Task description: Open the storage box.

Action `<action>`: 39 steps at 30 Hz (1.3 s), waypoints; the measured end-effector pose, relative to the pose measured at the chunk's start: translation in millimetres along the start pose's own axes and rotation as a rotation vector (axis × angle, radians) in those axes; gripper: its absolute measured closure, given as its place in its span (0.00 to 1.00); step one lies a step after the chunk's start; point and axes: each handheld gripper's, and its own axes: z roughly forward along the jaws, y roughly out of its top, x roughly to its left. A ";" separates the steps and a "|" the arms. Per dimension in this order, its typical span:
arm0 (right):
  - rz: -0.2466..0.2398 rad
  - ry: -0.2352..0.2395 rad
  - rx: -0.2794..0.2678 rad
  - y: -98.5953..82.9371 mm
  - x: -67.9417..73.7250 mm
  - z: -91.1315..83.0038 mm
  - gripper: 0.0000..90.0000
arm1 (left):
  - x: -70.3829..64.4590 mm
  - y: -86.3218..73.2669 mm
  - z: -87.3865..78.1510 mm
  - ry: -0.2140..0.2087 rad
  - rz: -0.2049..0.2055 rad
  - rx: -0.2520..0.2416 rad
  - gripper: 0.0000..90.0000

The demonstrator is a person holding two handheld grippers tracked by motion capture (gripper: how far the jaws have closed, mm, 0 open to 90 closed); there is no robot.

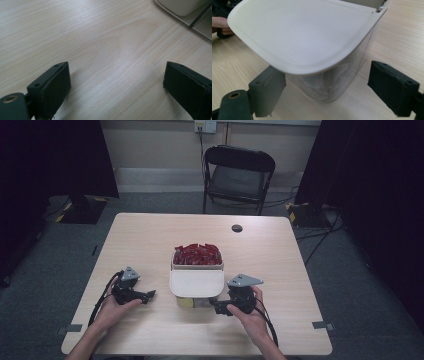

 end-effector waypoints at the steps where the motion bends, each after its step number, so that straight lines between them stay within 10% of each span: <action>1: -0.001 0.001 0.003 0.4 -0.1 0.0 0.16 | 0.0 0.0 0.0 0.000 0.000 0.000 0.08; 39: 0.007 0.027 -0.035 20.4 -5.0 -5.6 0.16 | 0.0 0.0 0.0 0.000 0.000 0.000 0.08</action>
